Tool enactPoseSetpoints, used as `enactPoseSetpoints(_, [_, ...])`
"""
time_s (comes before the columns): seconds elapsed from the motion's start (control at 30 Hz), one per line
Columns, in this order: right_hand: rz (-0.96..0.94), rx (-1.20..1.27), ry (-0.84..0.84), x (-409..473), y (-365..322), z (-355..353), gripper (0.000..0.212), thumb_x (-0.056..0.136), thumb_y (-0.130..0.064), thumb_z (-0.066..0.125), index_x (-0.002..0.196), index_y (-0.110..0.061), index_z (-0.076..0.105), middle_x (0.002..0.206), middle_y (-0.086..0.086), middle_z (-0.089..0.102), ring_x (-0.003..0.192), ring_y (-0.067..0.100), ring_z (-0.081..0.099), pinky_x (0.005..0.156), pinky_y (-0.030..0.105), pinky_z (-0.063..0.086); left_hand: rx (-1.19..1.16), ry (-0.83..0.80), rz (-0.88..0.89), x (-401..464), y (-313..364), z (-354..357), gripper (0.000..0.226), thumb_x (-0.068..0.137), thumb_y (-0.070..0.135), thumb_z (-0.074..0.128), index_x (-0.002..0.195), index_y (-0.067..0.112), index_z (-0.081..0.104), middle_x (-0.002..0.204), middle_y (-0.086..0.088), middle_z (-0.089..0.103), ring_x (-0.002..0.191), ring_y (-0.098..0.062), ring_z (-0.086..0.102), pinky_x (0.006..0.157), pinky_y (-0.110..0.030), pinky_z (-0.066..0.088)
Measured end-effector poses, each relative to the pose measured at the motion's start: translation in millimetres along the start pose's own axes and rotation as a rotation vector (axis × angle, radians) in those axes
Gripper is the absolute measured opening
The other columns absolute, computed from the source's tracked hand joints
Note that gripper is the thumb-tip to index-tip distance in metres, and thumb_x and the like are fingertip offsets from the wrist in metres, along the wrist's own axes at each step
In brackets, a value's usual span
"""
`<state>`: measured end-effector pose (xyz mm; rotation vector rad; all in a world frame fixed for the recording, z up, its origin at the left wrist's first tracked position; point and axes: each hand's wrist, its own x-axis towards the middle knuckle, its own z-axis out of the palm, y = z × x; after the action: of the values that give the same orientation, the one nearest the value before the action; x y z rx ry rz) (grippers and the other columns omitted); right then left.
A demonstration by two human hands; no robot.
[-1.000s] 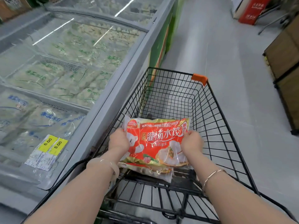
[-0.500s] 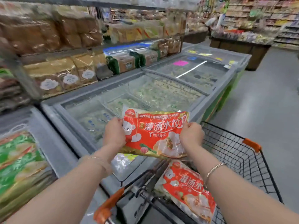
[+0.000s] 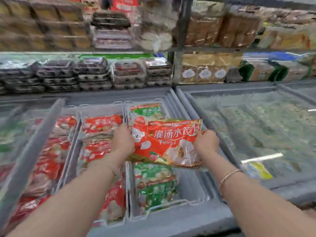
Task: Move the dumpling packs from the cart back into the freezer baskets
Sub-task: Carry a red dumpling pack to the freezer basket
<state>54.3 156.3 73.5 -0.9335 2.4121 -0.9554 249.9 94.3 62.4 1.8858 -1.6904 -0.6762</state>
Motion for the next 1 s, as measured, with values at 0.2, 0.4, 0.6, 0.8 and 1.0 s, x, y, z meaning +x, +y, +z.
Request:
enactPoseSetpoints(0.2, [0.045, -0.111, -0.128, -54, -53, 127, 0.036, 0.097, -0.013, 0.04, 0.123, 0.008, 0.054, 0.125, 0.023, 0.059, 0.12, 0.035, 0.054, 0.093, 0.035, 0.045, 0.001, 0.007, -0.141, 34, -125, -63, 0.029, 0.094, -0.004, 0.036, 0.118, -0.007, 0.053, 0.107, -0.024, 0.064, 0.107, -0.038, 0.059, 0.08, -0.037, 0.044])
enactPoseSetpoints(0.4, [0.1, -0.055, -0.245, -92, -66, 198, 0.03, 0.098, -0.019, 0.045, 0.104, 0.006, 0.061, 0.112, 0.024, 0.064, 0.105, 0.037, 0.061, 0.087, 0.038, 0.047, 0.123, -0.052, -0.255, 45, -202, -80, 0.034, 0.095, -0.004, 0.036, 0.127, -0.009, 0.046, 0.121, -0.027, 0.059, 0.119, -0.039, 0.053, 0.095, -0.041, 0.043])
enactPoseSetpoints(0.6, [0.101, -0.161, -0.333, -90, -59, 249, 0.031, 0.097, -0.017, 0.046, 0.104, 0.009, 0.062, 0.111, 0.025, 0.064, 0.105, 0.038, 0.061, 0.084, 0.039, 0.048, 0.129, -0.091, -0.374, 54, -252, -56, 0.025, 0.097, 0.0, 0.036, 0.114, -0.007, 0.053, 0.114, -0.026, 0.062, 0.107, -0.039, 0.058, 0.081, -0.039, 0.045])
enactPoseSetpoints(0.8, [0.105, -0.329, -0.469, -71, -48, 309, 0.025, 0.093, -0.001, 0.046, 0.106, 0.011, 0.062, 0.117, 0.026, 0.063, 0.11, 0.036, 0.059, 0.086, 0.037, 0.048, 0.19, -0.163, -0.46, 82, -297, -19, 0.023, 0.094, -0.004, 0.038, 0.109, -0.006, 0.055, 0.111, -0.025, 0.063, 0.105, -0.038, 0.06, 0.089, -0.042, 0.048])
enactPoseSetpoints(1.0, [0.082, -0.479, -0.61, -52, -31, 355, 0.03, 0.094, -0.001, 0.044, 0.121, 0.007, 0.052, 0.127, 0.02, 0.057, 0.12, 0.031, 0.055, 0.095, 0.032, 0.045, 0.223, -0.228, -0.523, 107, -323, 20, 0.029, 0.092, -0.007, 0.037, 0.115, -0.006, 0.054, 0.12, -0.025, 0.06, 0.114, -0.038, 0.057, 0.09, -0.04, 0.046])
